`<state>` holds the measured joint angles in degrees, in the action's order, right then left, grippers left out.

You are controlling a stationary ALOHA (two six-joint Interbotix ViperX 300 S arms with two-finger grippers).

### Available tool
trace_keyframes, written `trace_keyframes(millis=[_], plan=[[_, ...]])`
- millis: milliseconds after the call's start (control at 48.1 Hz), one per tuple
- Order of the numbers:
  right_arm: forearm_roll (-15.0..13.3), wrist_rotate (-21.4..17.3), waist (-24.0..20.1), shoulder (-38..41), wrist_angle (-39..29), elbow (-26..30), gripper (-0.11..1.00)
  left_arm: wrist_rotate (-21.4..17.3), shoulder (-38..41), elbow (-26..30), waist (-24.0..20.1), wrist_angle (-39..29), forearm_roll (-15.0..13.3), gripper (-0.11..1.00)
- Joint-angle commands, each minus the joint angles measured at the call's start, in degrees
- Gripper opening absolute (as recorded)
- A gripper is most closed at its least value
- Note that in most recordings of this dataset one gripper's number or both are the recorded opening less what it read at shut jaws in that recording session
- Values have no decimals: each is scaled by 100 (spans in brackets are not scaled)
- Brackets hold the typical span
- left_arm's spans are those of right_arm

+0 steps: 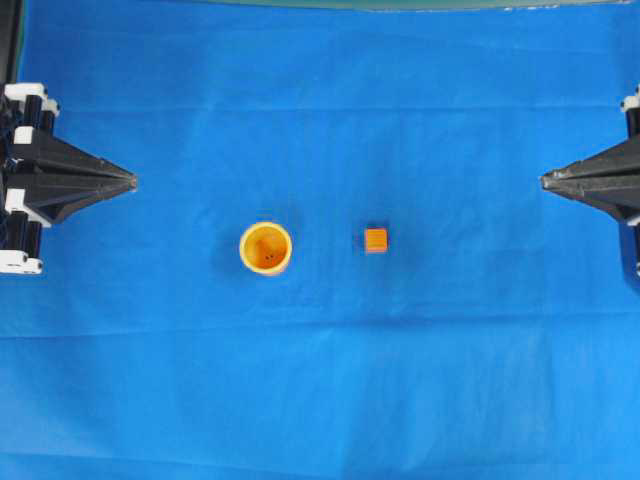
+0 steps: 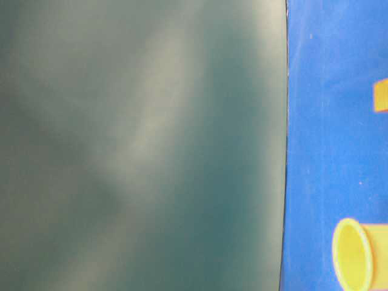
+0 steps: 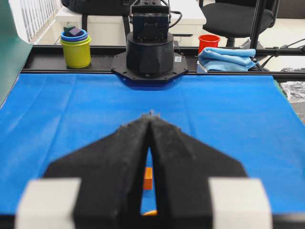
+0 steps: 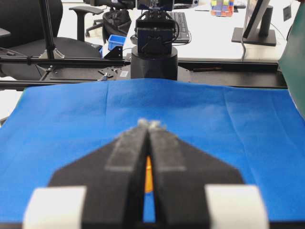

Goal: Move the block forward with right arm.
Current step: 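Swing the right gripper inward toward the small orange cube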

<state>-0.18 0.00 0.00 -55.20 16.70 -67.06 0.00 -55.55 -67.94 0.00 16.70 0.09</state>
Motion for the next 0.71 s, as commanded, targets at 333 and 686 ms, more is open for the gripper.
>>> trace_keyframes(millis=[333, 686], plan=[[26, -457, 53, 387, -1898, 1081, 0, 18, -9, 501, -18, -1143, 53, 1], [-18, -2039, 501, 1767, -3015, 2382, 0, 18, -9, 545, -18, -1134, 53, 1]])
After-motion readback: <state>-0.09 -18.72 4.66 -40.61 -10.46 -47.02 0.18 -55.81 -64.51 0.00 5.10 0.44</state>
